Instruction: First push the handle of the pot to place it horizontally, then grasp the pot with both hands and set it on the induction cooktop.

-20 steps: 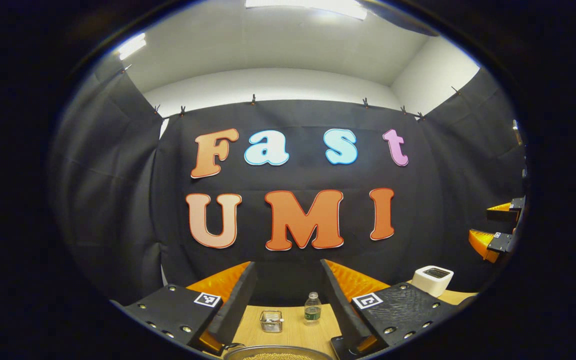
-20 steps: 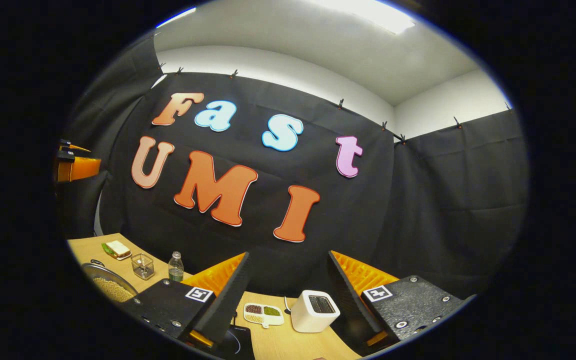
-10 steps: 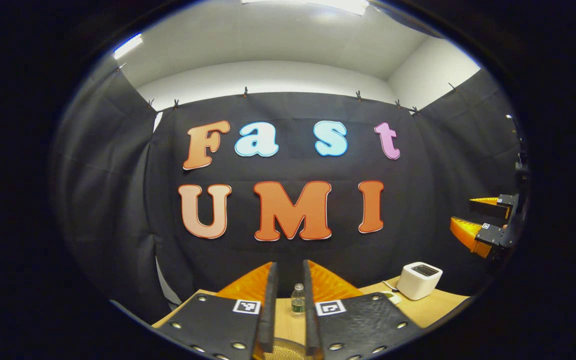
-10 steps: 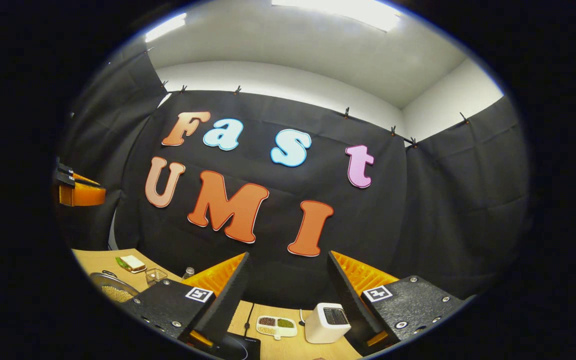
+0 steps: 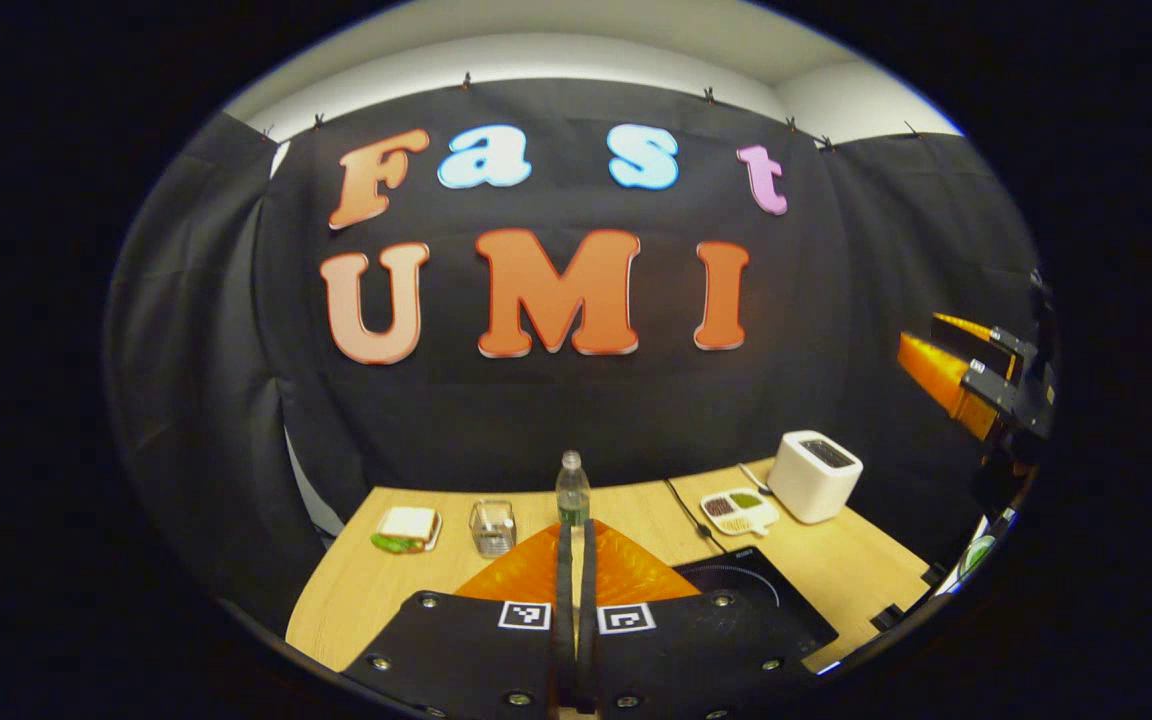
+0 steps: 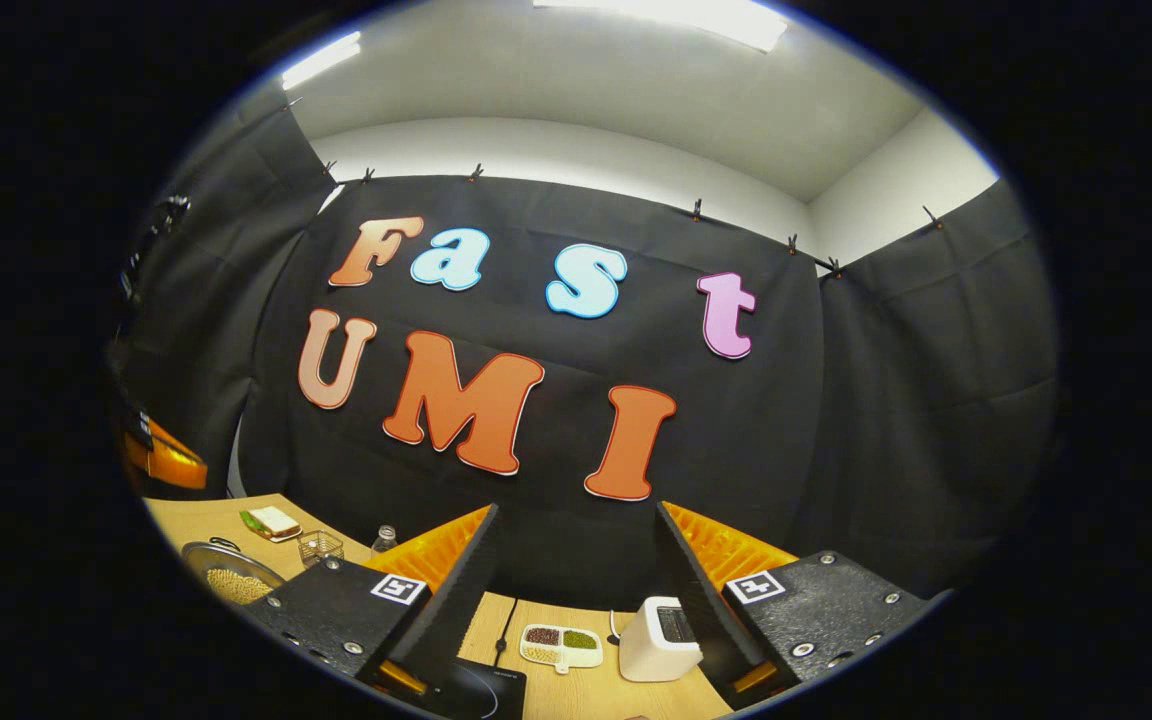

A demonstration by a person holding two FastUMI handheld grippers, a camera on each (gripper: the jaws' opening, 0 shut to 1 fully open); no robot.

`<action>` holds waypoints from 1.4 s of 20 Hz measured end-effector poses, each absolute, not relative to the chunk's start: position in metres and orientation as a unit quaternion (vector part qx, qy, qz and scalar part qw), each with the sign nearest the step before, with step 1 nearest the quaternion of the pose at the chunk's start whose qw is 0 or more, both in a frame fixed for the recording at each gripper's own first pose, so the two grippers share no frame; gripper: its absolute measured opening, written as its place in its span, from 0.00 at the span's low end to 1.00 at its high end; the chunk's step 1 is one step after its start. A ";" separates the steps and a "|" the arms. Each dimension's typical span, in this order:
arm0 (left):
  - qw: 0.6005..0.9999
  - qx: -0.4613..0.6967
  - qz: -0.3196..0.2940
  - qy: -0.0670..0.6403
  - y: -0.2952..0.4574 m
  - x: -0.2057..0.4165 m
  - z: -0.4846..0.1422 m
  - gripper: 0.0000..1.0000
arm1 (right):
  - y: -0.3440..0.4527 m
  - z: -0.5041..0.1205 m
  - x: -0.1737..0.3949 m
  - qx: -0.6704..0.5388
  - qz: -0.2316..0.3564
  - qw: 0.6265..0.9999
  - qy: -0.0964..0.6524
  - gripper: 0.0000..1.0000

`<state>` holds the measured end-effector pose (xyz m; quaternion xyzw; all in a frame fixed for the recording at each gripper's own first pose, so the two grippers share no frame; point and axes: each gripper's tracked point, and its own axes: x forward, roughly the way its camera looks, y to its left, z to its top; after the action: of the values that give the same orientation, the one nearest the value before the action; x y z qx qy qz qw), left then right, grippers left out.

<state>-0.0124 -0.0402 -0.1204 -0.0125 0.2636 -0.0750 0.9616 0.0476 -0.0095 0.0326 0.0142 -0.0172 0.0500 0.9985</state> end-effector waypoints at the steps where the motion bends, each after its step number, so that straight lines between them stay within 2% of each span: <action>1: 0.952 -0.008 -0.082 0.295 -0.040 -0.017 -0.139 0.02 | -0.010 0.030 0.048 0.014 0.051 0.999 -0.015 0.94; 5: 0.902 0.000 -0.115 0.416 -0.053 -0.056 -0.211 0.04 | -0.017 0.023 0.047 0.010 0.048 0.999 -0.007 0.93; 12: 0.816 0.026 -0.148 0.558 -0.061 -0.128 -0.294 0.03 | -0.030 0.006 0.045 0.007 0.037 0.999 0.013 0.94; 20: 0.764 0.020 -0.164 0.624 -0.063 -0.172 -0.329 0.04 | -0.047 -0.010 0.042 0.003 0.017 0.999 0.034 0.94; 28: 0.729 0.049 -0.128 0.671 -0.043 -0.199 -0.375 0.04 | -0.060 -0.024 0.033 -0.004 -0.003 0.999 0.048 0.94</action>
<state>-0.1989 -0.0426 -0.3752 0.0494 0.6711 -0.1276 0.7286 0.0334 -0.0605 -0.0237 -0.0035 0.0483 -0.0026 0.9988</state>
